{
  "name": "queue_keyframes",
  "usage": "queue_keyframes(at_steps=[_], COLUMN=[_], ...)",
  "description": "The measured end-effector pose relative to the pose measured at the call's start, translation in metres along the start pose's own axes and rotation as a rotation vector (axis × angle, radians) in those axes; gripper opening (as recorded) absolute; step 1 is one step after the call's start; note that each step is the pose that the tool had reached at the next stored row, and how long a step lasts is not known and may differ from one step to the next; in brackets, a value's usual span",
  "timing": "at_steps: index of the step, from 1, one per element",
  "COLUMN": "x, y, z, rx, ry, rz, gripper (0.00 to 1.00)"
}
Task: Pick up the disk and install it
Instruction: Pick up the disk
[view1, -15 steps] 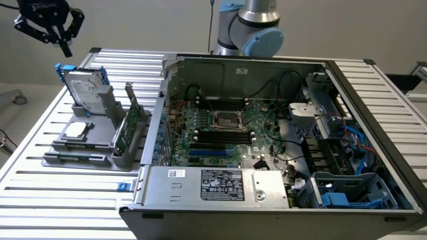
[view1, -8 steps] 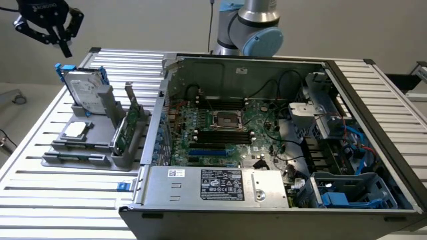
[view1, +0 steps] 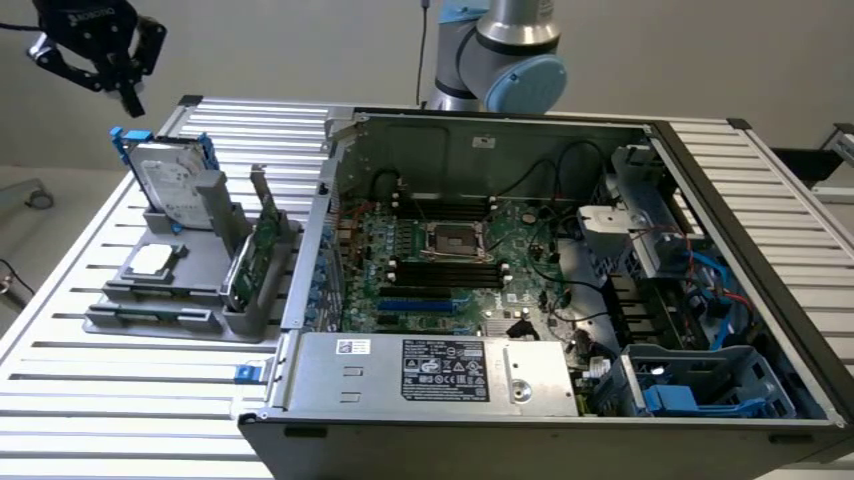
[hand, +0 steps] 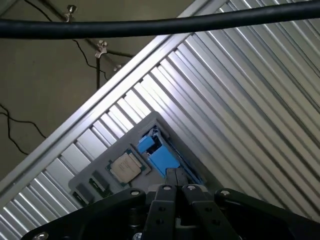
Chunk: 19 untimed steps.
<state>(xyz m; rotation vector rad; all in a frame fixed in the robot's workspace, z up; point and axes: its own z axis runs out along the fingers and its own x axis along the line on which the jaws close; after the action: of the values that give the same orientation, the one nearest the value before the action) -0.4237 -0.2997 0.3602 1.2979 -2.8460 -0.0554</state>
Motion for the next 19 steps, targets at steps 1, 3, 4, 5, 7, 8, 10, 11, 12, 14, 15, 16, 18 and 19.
queue_keyframes(at_steps=[1, 3, 4, 5, 7, 8, 10, 11, 12, 14, 15, 16, 18, 19], x=[0.0, 0.0, 0.0, 0.0, 0.0, 0.0, 0.0, 0.0, 0.0, -0.0001, -0.0001, -0.0002, -0.0003, -0.0003], y=[0.0, 0.0, 0.0, 0.0, 0.0, 0.0, 0.0, 0.0, 0.0, 0.0001, 0.0002, 0.0003, 0.0004, 0.0005], z=[0.0002, 0.0005, 0.0007, 0.0009, 0.0013, 0.0015, 0.0019, 0.0021, 0.0023, 0.0026, 0.0028, 0.0029, 0.0032, 0.0034], rx=[0.0003, 0.001, 0.0013, 0.0017, 0.0023, 0.0027, 0.0034, 0.0037, 0.004, 0.0047, 0.0049, 0.0053, 0.0059, 0.0063], ry=[0.0012, 0.0035, 0.0046, 0.0058, 0.008, 0.0091, 0.0114, 0.0125, 0.0136, 0.0157, 0.0169, 0.018, 0.0202, 0.0213], rz=[-0.018, -0.055, -0.073, -0.091, -0.127, -0.145, -0.182, -0.201, -0.219, -0.255, -0.272, -0.29, -0.327, -0.345], gripper=[0.11, 0.11, 0.11, 0.11, 0.11, 0.11, 0.11, 0.11, 0.11, 0.11, 0.11, 0.11, 0.11, 0.11])
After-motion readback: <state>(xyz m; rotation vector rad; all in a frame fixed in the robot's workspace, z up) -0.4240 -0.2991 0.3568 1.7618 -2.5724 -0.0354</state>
